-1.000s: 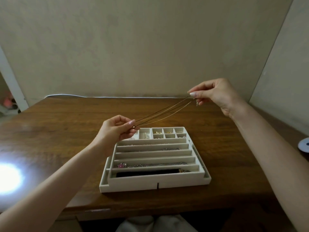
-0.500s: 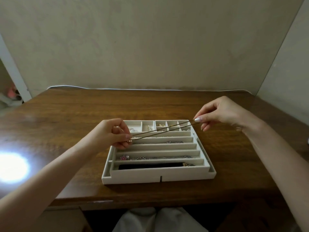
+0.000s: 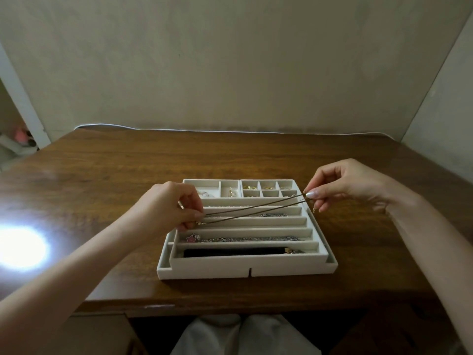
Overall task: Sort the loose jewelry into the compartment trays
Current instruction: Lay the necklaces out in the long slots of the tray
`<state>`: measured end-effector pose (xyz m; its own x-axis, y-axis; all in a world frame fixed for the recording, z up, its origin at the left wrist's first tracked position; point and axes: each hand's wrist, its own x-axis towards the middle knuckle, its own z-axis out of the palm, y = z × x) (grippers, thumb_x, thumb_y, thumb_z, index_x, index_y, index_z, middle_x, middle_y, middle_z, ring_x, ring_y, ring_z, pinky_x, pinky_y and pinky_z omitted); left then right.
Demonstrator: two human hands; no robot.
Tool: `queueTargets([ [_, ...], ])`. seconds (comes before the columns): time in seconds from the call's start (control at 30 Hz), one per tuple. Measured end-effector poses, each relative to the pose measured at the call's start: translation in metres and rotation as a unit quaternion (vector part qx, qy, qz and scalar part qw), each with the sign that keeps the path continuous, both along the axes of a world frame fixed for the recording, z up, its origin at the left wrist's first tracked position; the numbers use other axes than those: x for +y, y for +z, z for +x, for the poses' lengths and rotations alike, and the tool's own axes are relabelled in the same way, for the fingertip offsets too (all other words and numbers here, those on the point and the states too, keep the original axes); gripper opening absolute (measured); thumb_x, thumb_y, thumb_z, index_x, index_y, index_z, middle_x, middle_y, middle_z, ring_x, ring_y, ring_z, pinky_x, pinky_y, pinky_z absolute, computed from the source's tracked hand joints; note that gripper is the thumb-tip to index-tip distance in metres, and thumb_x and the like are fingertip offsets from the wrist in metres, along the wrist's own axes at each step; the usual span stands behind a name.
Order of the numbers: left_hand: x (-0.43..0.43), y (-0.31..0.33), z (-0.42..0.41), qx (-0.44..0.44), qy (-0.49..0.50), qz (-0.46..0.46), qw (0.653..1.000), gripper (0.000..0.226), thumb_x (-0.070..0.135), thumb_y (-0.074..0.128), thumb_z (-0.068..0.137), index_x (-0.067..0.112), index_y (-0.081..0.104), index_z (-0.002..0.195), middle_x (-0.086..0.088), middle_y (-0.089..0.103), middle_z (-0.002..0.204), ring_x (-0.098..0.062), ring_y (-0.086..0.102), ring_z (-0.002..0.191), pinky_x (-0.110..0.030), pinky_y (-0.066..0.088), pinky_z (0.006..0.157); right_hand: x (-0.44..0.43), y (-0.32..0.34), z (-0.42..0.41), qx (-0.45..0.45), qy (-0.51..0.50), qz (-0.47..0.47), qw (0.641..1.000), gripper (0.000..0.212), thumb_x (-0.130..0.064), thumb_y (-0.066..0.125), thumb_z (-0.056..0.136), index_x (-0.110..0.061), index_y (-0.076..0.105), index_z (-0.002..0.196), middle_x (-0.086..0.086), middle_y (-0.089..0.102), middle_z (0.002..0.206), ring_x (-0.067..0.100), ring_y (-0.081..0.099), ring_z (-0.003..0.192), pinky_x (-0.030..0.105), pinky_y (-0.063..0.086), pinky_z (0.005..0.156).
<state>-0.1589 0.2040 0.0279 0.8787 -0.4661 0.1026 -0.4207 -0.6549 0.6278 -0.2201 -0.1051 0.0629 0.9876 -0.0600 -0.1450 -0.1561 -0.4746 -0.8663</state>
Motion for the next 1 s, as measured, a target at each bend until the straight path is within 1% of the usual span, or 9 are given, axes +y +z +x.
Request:
queueTargets([
  [0.13, -0.001, 0.001, -0.003, -0.069, -0.001, 0.079, 0.994, 0.014, 0.02, 0.074, 0.077, 0.027, 0.062, 0.074, 0.012, 0.062, 0.074, -0.002, 0.057, 0.069, -0.01, 0.039, 0.057, 0.001, -0.001, -0.001, 0.007, 0.01, -0.001, 1.0, 0.01, 0.005, 0.066, 0.077, 0.004, 0.066, 0.087, 0.018, 0.071, 0.082, 0.022, 0.07, 0.068, 0.024, 0.056, 0.056],
  [0.33, -0.004, -0.001, -0.004, -0.127, -0.02, 0.186, 0.974, 0.012, 0.025, 0.068, 0.082, 0.03, 0.058, 0.077, 0.015, 0.059, 0.079, 0.002, 0.052, 0.07, -0.009, 0.033, 0.054, 0.006, -0.001, -0.001, 0.02, 0.023, -0.01, 0.999, 0.008, 0.004, 0.065, 0.077, 0.002, 0.067, 0.085, 0.018, 0.07, 0.08, 0.02, 0.068, 0.064, 0.022, 0.055, 0.054],
  [0.47, -0.006, -0.001, -0.004, -0.164, -0.022, 0.211, 0.963, 0.015, 0.024, 0.067, 0.082, 0.031, 0.055, 0.078, 0.014, 0.054, 0.086, -0.004, 0.05, 0.076, -0.012, 0.033, 0.054, 0.006, -0.002, -0.001, 0.024, 0.031, -0.01, 0.999, 0.008, 0.004, 0.065, 0.077, 0.003, 0.067, 0.084, 0.018, 0.07, 0.08, 0.02, 0.068, 0.064, 0.023, 0.055, 0.053],
  [0.6, -0.003, -0.002, 0.003, -0.162, -0.015, 0.227, 0.96, 0.023, 0.026, 0.068, 0.081, 0.032, 0.047, 0.073, 0.014, 0.054, 0.083, -0.004, 0.047, 0.073, -0.015, 0.029, 0.052, 0.005, -0.004, -0.001, 0.031, 0.044, -0.013, 0.998, 0.008, 0.004, 0.065, 0.078, 0.003, 0.066, 0.086, 0.017, 0.071, 0.079, 0.02, 0.068, 0.064, 0.024, 0.056, 0.055],
  [0.7, 0.001, -0.001, 0.008, -0.146, -0.03, 0.215, 0.965, 0.022, 0.03, 0.071, 0.079, 0.032, 0.05, 0.07, 0.014, 0.055, 0.08, -0.003, 0.047, 0.071, -0.015, 0.03, 0.053, 0.005, -0.007, 0.0, 0.035, 0.052, -0.018, 0.998, 0.009, 0.003, 0.064, 0.079, 0.003, 0.067, 0.088, 0.015, 0.07, 0.077, 0.019, 0.068, 0.064, 0.023, 0.056, 0.055],
  [0.77, 0.005, 0.003, 0.011, -0.128, -0.044, 0.17, 0.976, 0.019, 0.027, 0.072, 0.078, 0.032, 0.055, 0.071, 0.014, 0.057, 0.078, -0.001, 0.049, 0.07, -0.013, 0.032, 0.055, 0.006, -0.008, 0.001, 0.036, 0.058, -0.02, 0.997, 0.009, 0.002, 0.064, 0.08, 0.003, 0.067, 0.088, 0.014, 0.071, 0.076, 0.018, 0.067, 0.063, 0.022, 0.055, 0.055],
  [0.83, 0.012, 0.007, 0.016, -0.139, -0.068, 0.114, 0.981, 0.018, 0.02, 0.073, 0.077, 0.032, 0.061, 0.071, 0.016, 0.058, 0.076, 0.0, 0.052, 0.07, -0.012, 0.036, 0.058, 0.006, -0.008, 0.002, 0.036, 0.065, -0.02, 0.997, 0.009, 0.001, 0.065, 0.079, 0.003, 0.068, 0.088, 0.014, 0.071, 0.075, 0.018, 0.067, 0.062, 0.021, 0.054, 0.054],
  [0.93, 0.021, 0.007, 0.021, -0.168, -0.139, 0.098, 0.971, 0.022, 0.018, 0.073, 0.077, 0.038, 0.064, 0.074, 0.021, 0.056, 0.078, 0.001, 0.052, 0.082, -0.009, 0.04, 0.065, 0.003, -0.007, 0.004, 0.044, 0.085, -0.021, 0.995, 0.01, -0.001, 0.066, 0.078, 0.002, 0.069, 0.087, 0.013, 0.071, 0.076, 0.018, 0.067, 0.063, 0.022, 0.055, 0.054],
  [1.0, 0.025, 0.002, 0.024, -0.177, -0.181, 0.113, 0.961, 0.019, 0.023, 0.07, 0.078, 0.041, 0.067, 0.078, 0.025, 0.052, 0.081, -0.001, 0.051, 0.085, -0.012, 0.04, 0.064, 0.001, -0.005, 0.005, 0.058, 0.1, -0.022, 0.993, 0.011, -0.003, 0.067, 0.076, 0.001, 0.07, 0.086, 0.014, 0.07, 0.077, 0.018, 0.066, 0.063, 0.022, 0.054, 0.053],
])
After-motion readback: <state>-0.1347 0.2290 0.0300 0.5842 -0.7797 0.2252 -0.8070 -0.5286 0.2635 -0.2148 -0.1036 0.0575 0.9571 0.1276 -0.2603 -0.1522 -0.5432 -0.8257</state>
